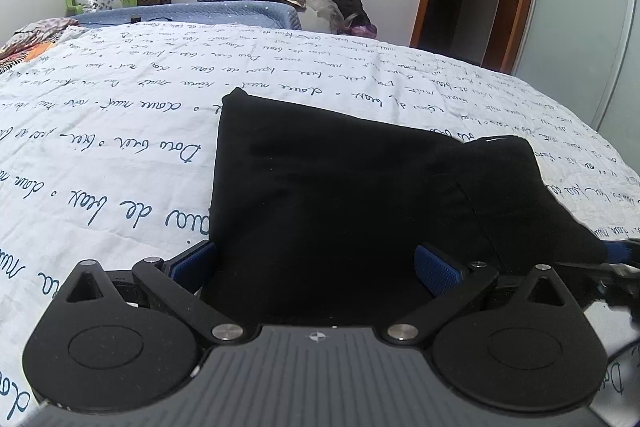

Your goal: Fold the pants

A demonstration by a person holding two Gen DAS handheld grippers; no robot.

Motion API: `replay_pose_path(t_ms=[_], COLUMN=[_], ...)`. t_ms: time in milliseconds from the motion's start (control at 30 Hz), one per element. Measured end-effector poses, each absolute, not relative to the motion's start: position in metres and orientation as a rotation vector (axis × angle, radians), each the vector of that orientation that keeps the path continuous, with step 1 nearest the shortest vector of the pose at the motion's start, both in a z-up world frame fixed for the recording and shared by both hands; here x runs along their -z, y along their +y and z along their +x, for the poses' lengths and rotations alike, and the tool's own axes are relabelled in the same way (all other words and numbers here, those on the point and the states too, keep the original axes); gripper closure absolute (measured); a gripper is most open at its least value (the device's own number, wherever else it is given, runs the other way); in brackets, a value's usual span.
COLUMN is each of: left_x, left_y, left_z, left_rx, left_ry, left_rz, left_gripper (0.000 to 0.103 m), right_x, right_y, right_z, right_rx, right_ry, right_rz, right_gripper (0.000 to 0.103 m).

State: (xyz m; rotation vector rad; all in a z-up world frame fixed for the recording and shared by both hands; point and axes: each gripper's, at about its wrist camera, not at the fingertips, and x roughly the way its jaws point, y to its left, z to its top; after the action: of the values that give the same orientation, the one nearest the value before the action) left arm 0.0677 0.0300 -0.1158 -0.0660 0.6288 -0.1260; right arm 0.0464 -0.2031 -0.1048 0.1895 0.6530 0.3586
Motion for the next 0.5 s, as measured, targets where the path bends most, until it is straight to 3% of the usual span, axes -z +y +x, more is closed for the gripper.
replay_pose_path(t_ms=[167,300,500], left_x=[0.099,0.098,0.116], left_y=[0.05,0.087,0.133], left_z=[0.063,0.08,0.107], left_rx=[0.111,0.255,0.326], left_ry=[0.677,0.789,0.903], left_rz=[-0.172,-0.462,-0.862], left_gripper=[0.002,0.001,0.002], right_x=[0.102,0.127,0.136], right_y=[-0.264,-0.314,-0.318], right_z=[0.043,0.071,0.128], right_rx=[-0.419,-0.525,-0.681], right_ry=[0.684,0.774,0.925], right_rz=[0.604,0.989,1.113], right_gripper=[0.006,0.006,0.005])
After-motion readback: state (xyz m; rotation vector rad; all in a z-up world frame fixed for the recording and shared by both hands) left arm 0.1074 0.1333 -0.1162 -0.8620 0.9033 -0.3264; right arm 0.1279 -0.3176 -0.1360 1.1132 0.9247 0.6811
